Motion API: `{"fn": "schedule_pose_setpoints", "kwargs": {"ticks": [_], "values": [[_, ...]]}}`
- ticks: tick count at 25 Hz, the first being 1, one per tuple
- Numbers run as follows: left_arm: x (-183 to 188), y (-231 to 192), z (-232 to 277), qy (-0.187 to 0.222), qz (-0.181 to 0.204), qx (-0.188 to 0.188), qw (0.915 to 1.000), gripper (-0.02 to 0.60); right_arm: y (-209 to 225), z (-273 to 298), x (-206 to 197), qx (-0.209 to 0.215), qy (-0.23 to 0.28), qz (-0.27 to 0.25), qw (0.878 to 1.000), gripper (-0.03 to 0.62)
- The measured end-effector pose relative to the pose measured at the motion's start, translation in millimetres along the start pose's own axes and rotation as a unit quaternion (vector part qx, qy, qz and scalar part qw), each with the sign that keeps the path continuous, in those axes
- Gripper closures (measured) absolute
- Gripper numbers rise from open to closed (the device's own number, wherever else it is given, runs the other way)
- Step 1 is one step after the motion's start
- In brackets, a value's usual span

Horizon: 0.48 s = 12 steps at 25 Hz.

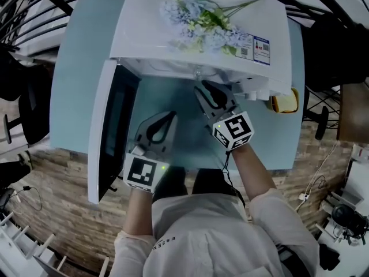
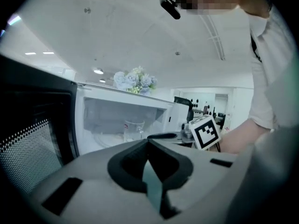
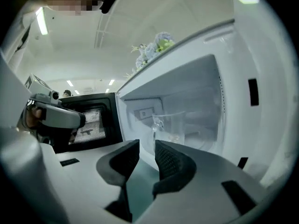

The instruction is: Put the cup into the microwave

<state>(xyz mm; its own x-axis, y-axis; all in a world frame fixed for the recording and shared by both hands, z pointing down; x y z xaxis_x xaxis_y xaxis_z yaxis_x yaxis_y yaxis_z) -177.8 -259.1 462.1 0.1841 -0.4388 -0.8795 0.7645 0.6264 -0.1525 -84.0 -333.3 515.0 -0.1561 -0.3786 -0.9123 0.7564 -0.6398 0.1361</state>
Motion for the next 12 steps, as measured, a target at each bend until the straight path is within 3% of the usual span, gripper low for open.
{"fn": "schedule_pose_setpoints", "kwargs": {"ticks": [6,12], "values": [[22,7,-19,0.025,0.021,-0.006,0.9994,0.581,-14,-39,29,-0.026,0.022,0.001,0.999,0.497],[49,11,-45,0.053,0.047,-0.012,0.9974,0.581,-35,-82,65,-0.050,0.051,0.002,0.997,0.564]]}}
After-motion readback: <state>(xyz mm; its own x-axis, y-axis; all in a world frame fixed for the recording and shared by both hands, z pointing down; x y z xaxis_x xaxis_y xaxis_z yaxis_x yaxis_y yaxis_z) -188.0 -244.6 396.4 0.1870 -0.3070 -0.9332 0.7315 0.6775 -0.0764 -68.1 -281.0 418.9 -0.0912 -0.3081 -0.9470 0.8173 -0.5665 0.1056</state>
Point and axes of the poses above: the fingertips, and each gripper's own axes: z forward along the fingers, y to its right, x out of its top, the point moved 2 cm from there along -z, backward along the fingers, and after that the axes turned 9 degrees about -y, right-handed, at the moved point
